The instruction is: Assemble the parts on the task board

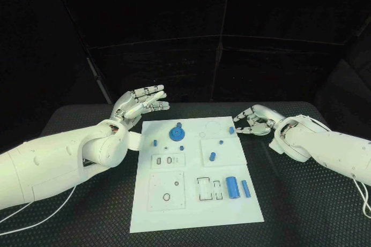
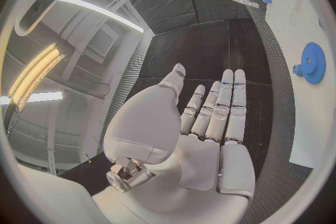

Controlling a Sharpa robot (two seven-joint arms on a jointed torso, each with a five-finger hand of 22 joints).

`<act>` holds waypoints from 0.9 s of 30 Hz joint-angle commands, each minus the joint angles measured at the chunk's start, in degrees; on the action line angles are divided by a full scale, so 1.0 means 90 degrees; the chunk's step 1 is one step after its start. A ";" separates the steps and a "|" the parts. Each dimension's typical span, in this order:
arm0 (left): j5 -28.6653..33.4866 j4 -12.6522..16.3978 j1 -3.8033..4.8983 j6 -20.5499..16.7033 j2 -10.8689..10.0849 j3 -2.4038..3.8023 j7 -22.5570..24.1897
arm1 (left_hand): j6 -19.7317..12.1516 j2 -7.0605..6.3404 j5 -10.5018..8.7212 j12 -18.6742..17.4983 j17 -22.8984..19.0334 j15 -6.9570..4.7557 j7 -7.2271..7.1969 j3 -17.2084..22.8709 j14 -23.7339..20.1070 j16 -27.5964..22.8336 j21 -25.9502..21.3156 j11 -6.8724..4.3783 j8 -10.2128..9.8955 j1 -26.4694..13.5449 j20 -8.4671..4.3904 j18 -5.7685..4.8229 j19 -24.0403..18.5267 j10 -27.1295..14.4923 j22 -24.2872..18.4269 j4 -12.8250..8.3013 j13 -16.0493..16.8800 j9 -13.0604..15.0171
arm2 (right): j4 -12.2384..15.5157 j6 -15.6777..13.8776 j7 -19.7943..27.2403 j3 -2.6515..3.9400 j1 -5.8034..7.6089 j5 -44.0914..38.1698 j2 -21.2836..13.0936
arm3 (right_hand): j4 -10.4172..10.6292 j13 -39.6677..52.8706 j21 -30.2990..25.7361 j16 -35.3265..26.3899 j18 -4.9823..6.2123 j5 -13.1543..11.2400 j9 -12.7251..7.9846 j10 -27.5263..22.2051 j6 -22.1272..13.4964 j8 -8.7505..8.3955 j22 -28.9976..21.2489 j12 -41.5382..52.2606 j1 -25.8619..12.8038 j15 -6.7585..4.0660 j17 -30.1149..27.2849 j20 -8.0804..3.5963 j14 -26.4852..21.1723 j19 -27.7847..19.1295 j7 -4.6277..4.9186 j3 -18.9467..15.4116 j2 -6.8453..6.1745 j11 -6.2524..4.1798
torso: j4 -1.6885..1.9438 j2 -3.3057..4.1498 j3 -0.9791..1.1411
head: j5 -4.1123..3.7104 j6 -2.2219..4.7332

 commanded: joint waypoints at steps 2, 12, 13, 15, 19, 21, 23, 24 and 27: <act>-0.0003 -0.0005 0.0004 0.0072 0.0007 0.0005 0.0069 | 0.0044 0.0054 0.0025 0.0009 -0.0004 -0.0013 0.0636 0.0005 0.0048 -0.0042 -0.0023 -0.0002 -0.0002 0.0007 -0.0008 0.0090 0.0012 0.0041 -0.0010 -0.0025 0.0007 0.0008 | 0.0034 0.0117 0.0056 0.0002 0.0009 -0.0043 -0.0023 | 0.0009 0.0015 -0.0001 -0.0008 -0.0040 0.0068 0.0004 0.0005 0.0055 0.0031 0.0018 0.0015 -0.0013 0.0007 0.1171 0.0002 0.0550 -0.0030 0.0016 -0.0049 0.0070 0.0033 | 0.0014 -0.0004 0.0001 | -0.0002 -0.0002; -0.0003 -0.0024 -0.0005 0.0073 0.0012 0.0005 0.0059 | 0.0032 0.0056 0.0025 0.0007 -0.0005 -0.0013 0.0636 0.0006 0.0049 -0.0044 -0.0023 -0.0001 -0.0004 0.0007 -0.0008 0.0090 0.0013 0.0032 -0.0011 -0.0027 0.0006 0.0007 | 0.0064 0.0178 0.0036 0.0002 -0.0061 -0.0047 0.0018 | 0.0042 0.0037 0.0008 -0.0003 -0.0043 0.0108 0.0002 0.0022 0.0079 0.0035 0.0031 0.0032 -0.0068 0.0008 0.1189 0.0003 0.0554 -0.0022 0.0015 -0.0076 0.0100 0.0033 | 0.0014 -0.0002 -0.0006 | 0.0000 -0.0014; -0.0003 -0.0024 -0.0005 0.0073 0.0012 0.0005 0.0059 | 0.0032 0.0056 0.0025 0.0007 -0.0005 -0.0013 0.0636 0.0006 0.0049 -0.0044 -0.0023 -0.0001 -0.0004 0.0007 -0.0008 0.0090 0.0013 0.0032 -0.0011 -0.0027 0.0006 0.0007 | 0.0061 0.0190 0.0030 0.0002 -0.0074 -0.0054 0.0028 | 0.0041 0.0038 0.0008 -0.0003 -0.0043 0.0109 0.0003 0.0023 0.0083 0.0036 0.0031 0.0032 -0.0066 0.0008 0.1190 0.0003 0.0554 -0.0022 0.0014 -0.0075 0.0102 0.0033 | 0.0010 -0.0002 -0.0005 | 0.0006 -0.0015; -0.0003 -0.0023 -0.0006 0.0073 0.0013 0.0005 0.0058 | 0.0032 0.0056 0.0025 0.0007 -0.0005 -0.0013 0.0636 0.0006 0.0049 -0.0044 -0.0023 -0.0001 -0.0004 0.0007 -0.0008 0.0090 0.0013 0.0032 -0.0011 -0.0027 0.0006 0.0007 | 0.0048 0.0207 0.0020 0.0002 -0.0101 -0.0067 0.0045 | 0.0038 0.0040 0.0009 -0.0002 -0.0043 0.0112 0.0004 0.0025 0.0093 0.0040 0.0032 0.0034 -0.0063 0.0007 0.1193 0.0003 0.0555 -0.0021 0.0012 -0.0074 0.0107 0.0031 | 0.0008 -0.0001 -0.0003 | 0.0013 -0.0014; -0.0003 -0.0022 -0.0006 0.0072 0.0013 0.0005 0.0056 | 0.0032 0.0056 0.0025 0.0007 -0.0005 -0.0013 0.0636 0.0006 0.0049 -0.0044 -0.0023 -0.0001 -0.0004 0.0007 -0.0008 0.0090 0.0013 0.0032 -0.0011 -0.0027 0.0006 0.0007 | 0.0016 0.0219 0.0007 0.0002 -0.0135 -0.0080 0.0075 | 0.0035 0.0042 0.0008 0.0000 -0.0042 0.0111 0.0005 0.0027 0.0102 0.0044 0.0029 0.0036 -0.0058 0.0007 0.1197 0.0003 0.0556 -0.0023 0.0010 -0.0073 0.0112 0.0030 | 0.0014 -0.0003 -0.0001 | 0.0018 -0.0013; -0.0003 -0.0024 -0.0006 0.0072 0.0012 0.0005 0.0055 | 0.0032 0.0056 0.0025 0.0007 -0.0005 -0.0013 0.0636 0.0006 0.0049 -0.0044 -0.0023 -0.0001 -0.0004 0.0007 -0.0008 0.0090 0.0013 0.0032 -0.0011 -0.0027 0.0006 0.0007 | -0.0003 0.0210 -0.0002 0.0002 -0.0145 -0.0088 0.0088 | 0.0031 0.0043 0.0010 0.0000 -0.0042 0.0108 0.0005 0.0028 0.0108 0.0046 0.0033 0.0037 -0.0053 0.0006 0.1199 0.0003 0.0557 -0.0021 0.0009 -0.0071 0.0117 0.0029 | 0.0016 -0.0007 -0.0001 | 0.0017 -0.0021; -0.0003 -0.0023 -0.0006 0.0073 0.0011 0.0005 0.0054 | 0.0032 0.0056 0.0025 0.0007 -0.0005 -0.0013 0.0636 0.0006 0.0049 -0.0044 -0.0023 -0.0001 -0.0004 0.0007 -0.0008 0.0090 0.0013 0.0032 -0.0011 -0.0027 0.0006 0.0007 | -0.0024 0.0192 -0.0010 0.0002 -0.0151 -0.0093 0.0100 | 0.0031 0.0044 0.0011 0.0001 -0.0043 0.0107 0.0005 0.0028 0.0109 0.0046 0.0034 0.0037 -0.0051 0.0006 0.1201 0.0003 0.0557 -0.0020 0.0009 -0.0071 0.0119 0.0028 | 0.0017 -0.0005 -0.0004 | 0.0015 -0.0018; -0.0003 -0.0023 -0.0006 0.0073 0.0010 0.0005 0.0053 | 0.0032 0.0056 0.0025 0.0007 -0.0005 -0.0013 0.0636 0.0006 0.0049 -0.0044 -0.0023 -0.0001 -0.0004 0.0007 -0.0008 0.0090 0.0013 0.0032 -0.0011 -0.0027 0.0006 0.0007 | -0.0035 0.0181 -0.0013 0.0002 -0.0153 -0.0094 0.0107 | 0.0028 0.0045 0.0013 0.0003 -0.0043 0.0103 0.0005 0.0029 0.0113 0.0047 0.0040 0.0038 -0.0047 0.0005 0.1207 0.0002 0.0558 -0.0017 0.0008 -0.0069 0.0125 0.0027 | 0.0017 -0.0005 -0.0004 | 0.0015 -0.0018; -0.0003 -0.0024 -0.0006 0.0074 0.0009 0.0005 0.0052 | 0.0032 0.0056 0.0025 0.0007 -0.0005 -0.0013 0.0636 0.0006 0.0049 -0.0044 -0.0023 -0.0001 -0.0004 0.0007 -0.0008 0.0090 0.0013 0.0032 -0.0011 -0.0027 0.0006 0.0007 | -0.0063 0.0163 -0.0018 0.0002 -0.0156 -0.0097 0.0123 | 0.0028 0.0046 0.0014 0.0003 -0.0044 0.0102 0.0005 0.0030 0.0114 0.0047 0.0041 0.0039 -0.0046 0.0005 0.1208 0.0002 0.0558 -0.0016 0.0008 -0.0068 0.0126 0.0027 | 0.0006 -0.0005 -0.0005 | 0.0018 -0.0018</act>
